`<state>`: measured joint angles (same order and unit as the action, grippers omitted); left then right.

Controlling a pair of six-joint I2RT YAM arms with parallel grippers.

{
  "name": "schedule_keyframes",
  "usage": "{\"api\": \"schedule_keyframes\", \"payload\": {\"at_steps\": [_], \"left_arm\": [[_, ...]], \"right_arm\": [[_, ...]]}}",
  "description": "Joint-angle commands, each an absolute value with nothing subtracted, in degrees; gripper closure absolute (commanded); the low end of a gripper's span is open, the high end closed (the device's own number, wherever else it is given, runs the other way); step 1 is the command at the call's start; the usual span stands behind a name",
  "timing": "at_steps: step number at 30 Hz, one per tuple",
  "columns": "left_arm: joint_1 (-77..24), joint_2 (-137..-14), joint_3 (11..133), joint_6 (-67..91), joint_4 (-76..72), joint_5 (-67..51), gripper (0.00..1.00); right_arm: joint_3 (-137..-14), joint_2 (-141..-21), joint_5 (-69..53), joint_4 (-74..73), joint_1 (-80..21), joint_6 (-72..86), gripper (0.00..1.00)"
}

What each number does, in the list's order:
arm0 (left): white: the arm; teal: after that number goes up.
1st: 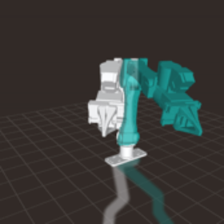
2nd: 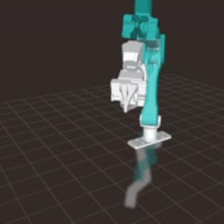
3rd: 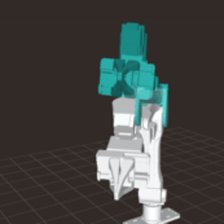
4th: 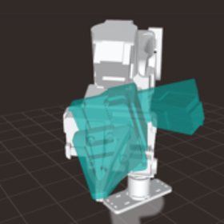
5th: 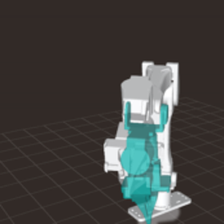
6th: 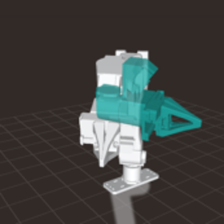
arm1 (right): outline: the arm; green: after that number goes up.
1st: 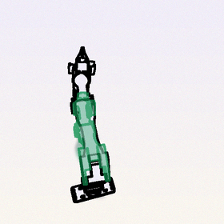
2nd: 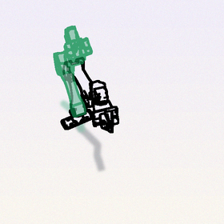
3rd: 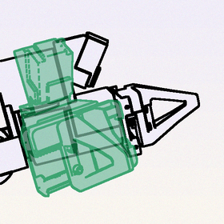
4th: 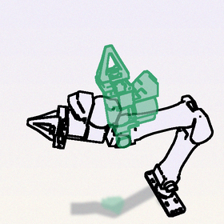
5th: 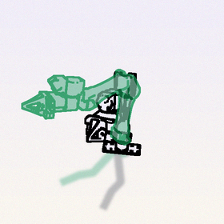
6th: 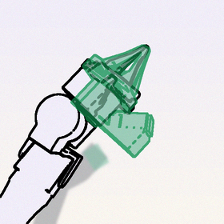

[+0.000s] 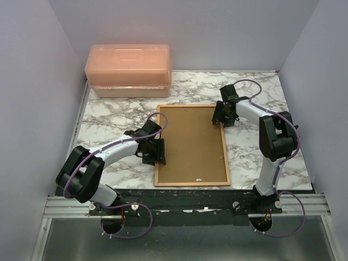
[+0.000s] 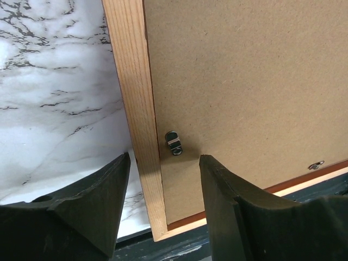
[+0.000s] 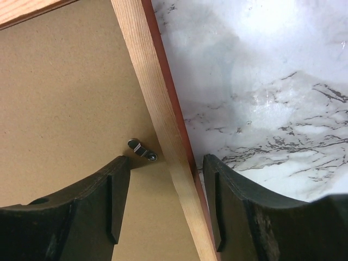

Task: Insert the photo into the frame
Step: Install the photo frame at the center of the board.

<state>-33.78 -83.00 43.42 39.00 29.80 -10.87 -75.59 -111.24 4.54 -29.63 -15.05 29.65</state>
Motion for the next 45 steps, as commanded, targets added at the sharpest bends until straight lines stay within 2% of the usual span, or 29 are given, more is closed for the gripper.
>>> {"api": "schedule_keyframes", "payload": {"at_steps": [1, 4, 6, 8, 12, 13, 17, 19, 20, 23, 25, 27, 29, 33, 40, 42, 44, 45], "left_arm": [[-33.8, -84.2, 44.1, 37.9, 31.0, -8.5, 0.45], [-33.8, -84.2, 44.0, 37.8, 31.0, -8.4, 0.45], [-33.8, -84.3, 44.1, 37.7, 31.1, -8.4, 0.45], [-33.8, -84.3, 44.0, 37.7, 31.1, -8.3, 0.45], [-33.8, -84.1, 43.9, 37.7, 31.0, -8.3, 0.46], [-33.8, -84.0, 43.9, 37.7, 31.1, -8.3, 0.46], [-33.6, -83.1, 44.4, 37.6, 31.5, -8.2, 0.45], [-32.6, -82.3, 44.8, 37.4, 31.3, -9.2, 0.44], [-31.9, -81.8, 44.9, 37.3, 31.1, -10.0, 0.43], [-28.2, -80.3, 45.0, 36.5, 29.9, -13.2, 0.42], [-25.5, -79.9, 45.3, 35.7, 29.5, -15.0, 0.42], [-23.4, -80.1, 46.0, 34.7, 29.6, -16.0, 0.42], [-22.0, -80.8, 47.1, 33.7, 29.8, -16.2, 0.42], [-20.0, -83.1, 49.0, 32.3, 30.2, -15.4, 0.42], [-19.5, -87.9, 52.3, 31.0, 32.0, -9.7, 0.42], [-19.5, -89.0, 52.7, 30.9, 31.9, -9.3, 0.42], [-19.5, -90.1, 52.9, 30.9, 31.6, -9.5, 0.42], [-19.5, -90.4, 52.9, 30.9, 31.2, -9.8, 0.42]], "right_arm": [[-75.9, -115.5, 9.0, -26.8, -13.8, 28.2, 0.4], [-76.3, -116.1, 9.5, -26.6, -13.6, 27.9, 0.53], [-76.8, -116.5, 9.9, -26.9, -13.5, 27.7, 0.67], [-76.5, -116.5, 10.4, -26.9, -13.5, 27.7, 0.72], [-75.8, -116.2, 10.8, -26.8, -13.4, 27.6, 0.96], [-75.5, -116.0, 10.7, -26.8, -13.4, 27.5, 1.0], [-74.5, -114.6, 9.1, -26.6, -13.4, 27.2, 1.0], [-74.2, -113.3, 8.1, -26.9, -13.4, 27.2, 0.96], [-74.1, -112.2, 7.5, -26.8, -13.4, 27.2, 0.91], [-73.7, -109.6, 6.3, -26.9, -13.4, 26.8, 0.52], [-74.0, -108.3, 5.5, -26.9, -13.4, 26.5, 0.38], [-74.9, -108.3, 4.5, -27.2, -13.4, 26.3, 0.31], [-76.2, -109.4, 3.7, -27.3, -13.4, 26.3, 0.28], [-79.3, -113.0, 3.9, -27.7, -13.3, 27.0, 0.3], [-83.6, -118.5, 5.7, -29.6, -13.4, 27.4, 0.43], [-83.3, -118.6, 5.4, -30.1, -13.3, 27.3, 0.5], [-82.5, -118.3, 4.5, -30.1, -13.4, 27.3, 0.5], [-81.9, -117.9, 4.1, -30.0, -13.4, 27.3, 0.54]]}}
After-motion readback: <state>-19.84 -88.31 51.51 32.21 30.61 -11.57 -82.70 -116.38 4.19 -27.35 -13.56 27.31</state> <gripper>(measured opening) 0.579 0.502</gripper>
